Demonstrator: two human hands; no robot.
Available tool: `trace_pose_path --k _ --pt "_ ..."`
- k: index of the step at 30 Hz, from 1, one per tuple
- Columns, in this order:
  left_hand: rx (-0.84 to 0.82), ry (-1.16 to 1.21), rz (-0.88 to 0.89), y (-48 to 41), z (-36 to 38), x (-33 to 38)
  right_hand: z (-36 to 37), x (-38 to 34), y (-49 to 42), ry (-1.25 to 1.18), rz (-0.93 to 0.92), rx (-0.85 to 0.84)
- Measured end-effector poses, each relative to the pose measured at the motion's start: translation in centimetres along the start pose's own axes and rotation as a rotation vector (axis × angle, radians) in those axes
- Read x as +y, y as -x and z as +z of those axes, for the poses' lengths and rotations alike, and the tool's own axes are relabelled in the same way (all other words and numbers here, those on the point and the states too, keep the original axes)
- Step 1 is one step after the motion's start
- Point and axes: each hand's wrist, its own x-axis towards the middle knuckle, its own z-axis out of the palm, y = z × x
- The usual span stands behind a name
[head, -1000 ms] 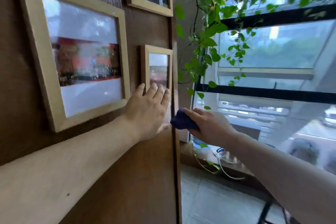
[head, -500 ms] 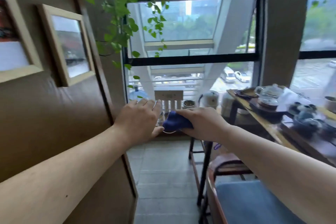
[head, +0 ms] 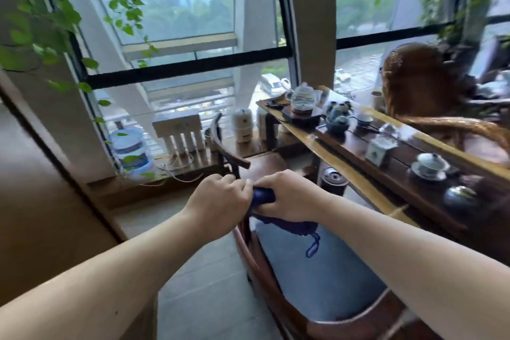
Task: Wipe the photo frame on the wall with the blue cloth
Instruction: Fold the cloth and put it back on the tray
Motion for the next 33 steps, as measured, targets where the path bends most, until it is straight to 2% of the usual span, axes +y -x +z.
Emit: trace_pose_path --k 3,8,13,15,20,23,27,30,33 --pt "0.038 0.026 0.090 -0.4 -0.8 2.3 -0.5 0.3 3.5 0.003 0.070 -0.022" --pt "0.092 0.036 0.242 -1.6 -1.8 4.8 0.3 1.2 9.8 0.035 0.295 -0.037" --pt "0.191 0.091 0.397 -2.7 -0.7 9.3 0.9 1.6 17.6 -0.127 0.559 0.051" --pt "0.204 0.118 0.451 -3.3 -0.1 11.4 1.1 1.6 21.0 -0.188 0.611 0.108" --pt "0.098 0.245 0.524 -5.8 -0.2 18.6 0.2 2.6 29.3 -0.234 0.671 0.165" --pt "0.020 0.400 0.624 -8.9 -0.4 23.7 -0.6 5.0 34.6 -0.226 0.726 0.211" --pt "-0.103 0.557 0.728 -13.7 -0.7 30.6 -1.3 9.8 41.1 -0.242 0.794 0.279" --pt "-0.112 0.659 0.781 -17.2 -0.4 35.8 -1.4 13.9 45.1 -0.235 0.840 0.296" --pt "-0.134 0.663 0.823 -20.8 0.9 40.7 -1.2 18.5 48.7 -0.219 0.883 0.318"
